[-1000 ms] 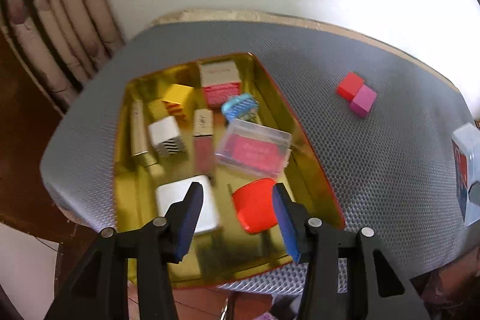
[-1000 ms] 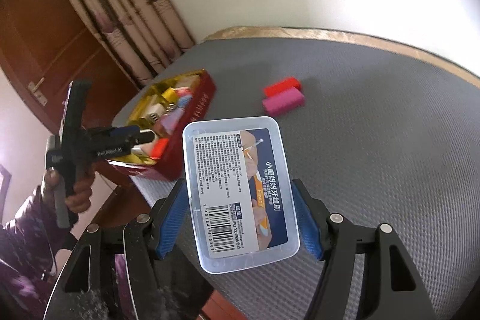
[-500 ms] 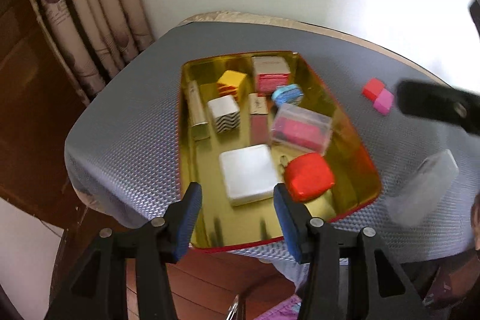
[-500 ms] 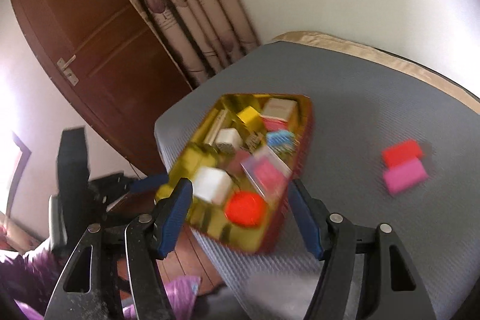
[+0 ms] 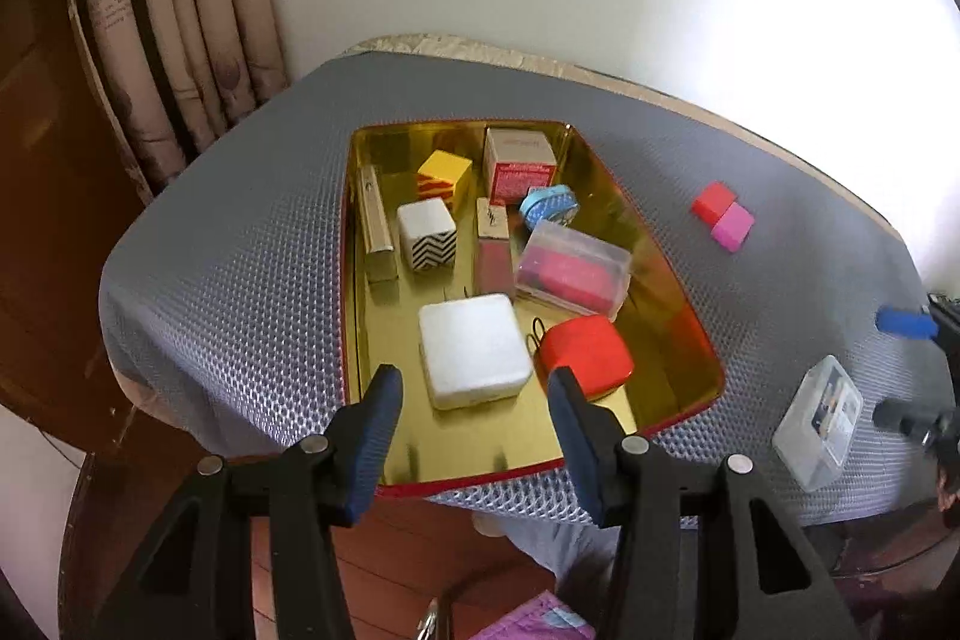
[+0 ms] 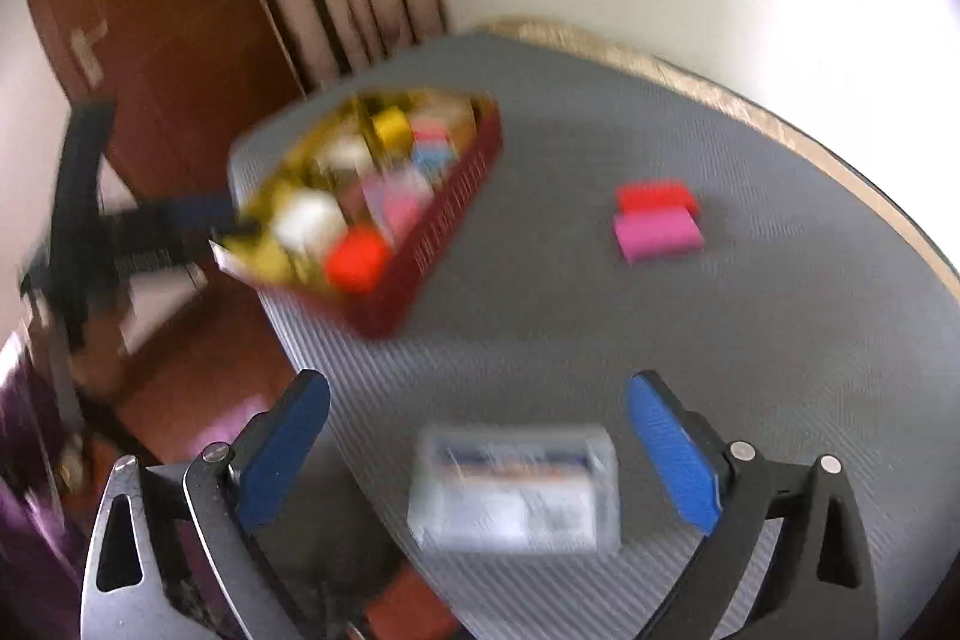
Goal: Organize rigid objects
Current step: 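Lift the clear toothbrush box with the right gripper toward the tin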
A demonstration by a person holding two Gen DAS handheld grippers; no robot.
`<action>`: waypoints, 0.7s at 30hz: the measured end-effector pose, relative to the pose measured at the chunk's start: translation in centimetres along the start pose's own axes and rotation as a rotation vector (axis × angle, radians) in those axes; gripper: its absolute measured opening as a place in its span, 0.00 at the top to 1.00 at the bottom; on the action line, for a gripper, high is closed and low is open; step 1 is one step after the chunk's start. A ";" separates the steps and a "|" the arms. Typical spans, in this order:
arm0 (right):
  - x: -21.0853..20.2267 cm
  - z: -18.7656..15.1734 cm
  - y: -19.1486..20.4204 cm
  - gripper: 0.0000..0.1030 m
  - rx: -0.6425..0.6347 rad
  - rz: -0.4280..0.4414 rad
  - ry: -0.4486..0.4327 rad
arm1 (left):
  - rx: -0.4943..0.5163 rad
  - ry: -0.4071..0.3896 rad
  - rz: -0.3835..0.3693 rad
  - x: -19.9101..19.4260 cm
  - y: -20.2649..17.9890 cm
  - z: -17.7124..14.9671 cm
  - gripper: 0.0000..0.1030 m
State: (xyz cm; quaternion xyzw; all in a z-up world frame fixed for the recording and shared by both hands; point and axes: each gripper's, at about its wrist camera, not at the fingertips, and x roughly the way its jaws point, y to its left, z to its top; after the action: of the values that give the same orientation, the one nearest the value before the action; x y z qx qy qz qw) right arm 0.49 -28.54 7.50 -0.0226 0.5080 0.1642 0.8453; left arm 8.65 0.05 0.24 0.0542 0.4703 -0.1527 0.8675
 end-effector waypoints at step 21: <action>5.9 -4.6 -3.2 0.00 0.954 -0.108 0.142 | 0.035 -0.023 -0.048 -1.3 -1.6 -0.8 0.50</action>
State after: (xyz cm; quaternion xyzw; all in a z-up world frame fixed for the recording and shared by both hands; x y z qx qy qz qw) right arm 0.10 -30.95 -0.26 0.3301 0.5812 -0.1330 0.7318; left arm 6.82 -0.97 0.95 0.0563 0.4587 -0.1823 0.8679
